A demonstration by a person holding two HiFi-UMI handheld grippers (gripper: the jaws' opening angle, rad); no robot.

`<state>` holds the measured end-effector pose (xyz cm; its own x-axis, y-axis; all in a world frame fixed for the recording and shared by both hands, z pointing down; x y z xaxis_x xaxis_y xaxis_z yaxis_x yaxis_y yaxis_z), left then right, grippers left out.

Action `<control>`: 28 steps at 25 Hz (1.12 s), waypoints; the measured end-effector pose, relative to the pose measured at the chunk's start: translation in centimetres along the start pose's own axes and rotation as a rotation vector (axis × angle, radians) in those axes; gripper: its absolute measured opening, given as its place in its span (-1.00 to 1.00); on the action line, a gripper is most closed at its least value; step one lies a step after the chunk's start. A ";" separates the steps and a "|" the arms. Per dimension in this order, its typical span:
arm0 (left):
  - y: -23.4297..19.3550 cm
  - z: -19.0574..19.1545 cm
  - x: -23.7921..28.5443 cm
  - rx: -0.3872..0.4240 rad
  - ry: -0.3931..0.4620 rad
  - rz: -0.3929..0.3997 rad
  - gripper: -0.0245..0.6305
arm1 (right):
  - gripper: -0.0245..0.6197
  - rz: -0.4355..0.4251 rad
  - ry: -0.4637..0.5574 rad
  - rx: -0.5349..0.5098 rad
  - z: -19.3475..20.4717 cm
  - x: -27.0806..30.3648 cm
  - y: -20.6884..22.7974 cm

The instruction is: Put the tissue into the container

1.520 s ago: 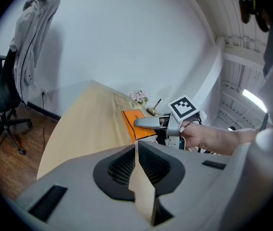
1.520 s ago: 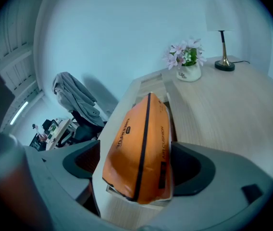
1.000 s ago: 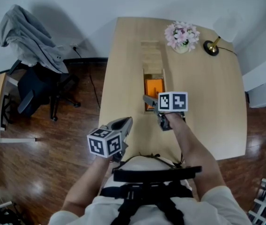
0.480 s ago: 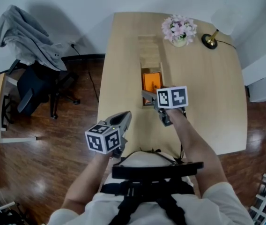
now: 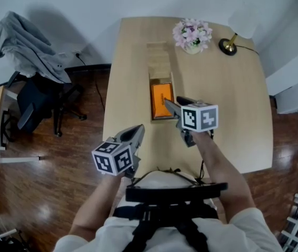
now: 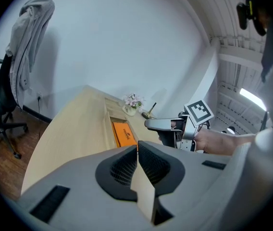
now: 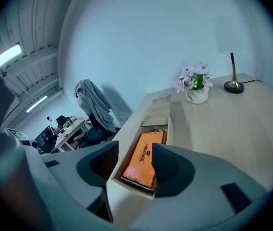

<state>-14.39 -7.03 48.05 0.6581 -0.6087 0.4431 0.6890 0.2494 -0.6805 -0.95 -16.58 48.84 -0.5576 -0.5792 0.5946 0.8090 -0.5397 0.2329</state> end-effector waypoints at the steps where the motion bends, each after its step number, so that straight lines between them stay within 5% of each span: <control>1: 0.3 0.1 0.1 0.000 0.002 0.003 -0.92 | -0.30 -0.003 0.003 -0.005 0.0 -0.5 0.0; 11: 4.6 0.7 1.0 0.015 0.016 0.042 -0.92 | -0.72 0.015 0.048 -0.010 0.2 -5.5 2.5; 28: 11.4 1.4 1.7 0.072 0.019 0.088 -0.92 | -0.73 0.044 0.121 -0.035 0.2 -14.1 4.7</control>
<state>-5.00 -4.15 41.87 0.7118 -0.5961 0.3714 0.6489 0.3559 -0.6725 10.75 -10.86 41.75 -0.5421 -0.6711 0.5057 0.8272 -0.5319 0.1809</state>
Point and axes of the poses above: the fingertips, and each gripper's own axes: x forward along the fingers, y to its right, z out of its underside, the point moved 2 cm from there along -x, backward along the fingers, and after that the axes turned 14 degrees about -x, right-handed, at the moved point
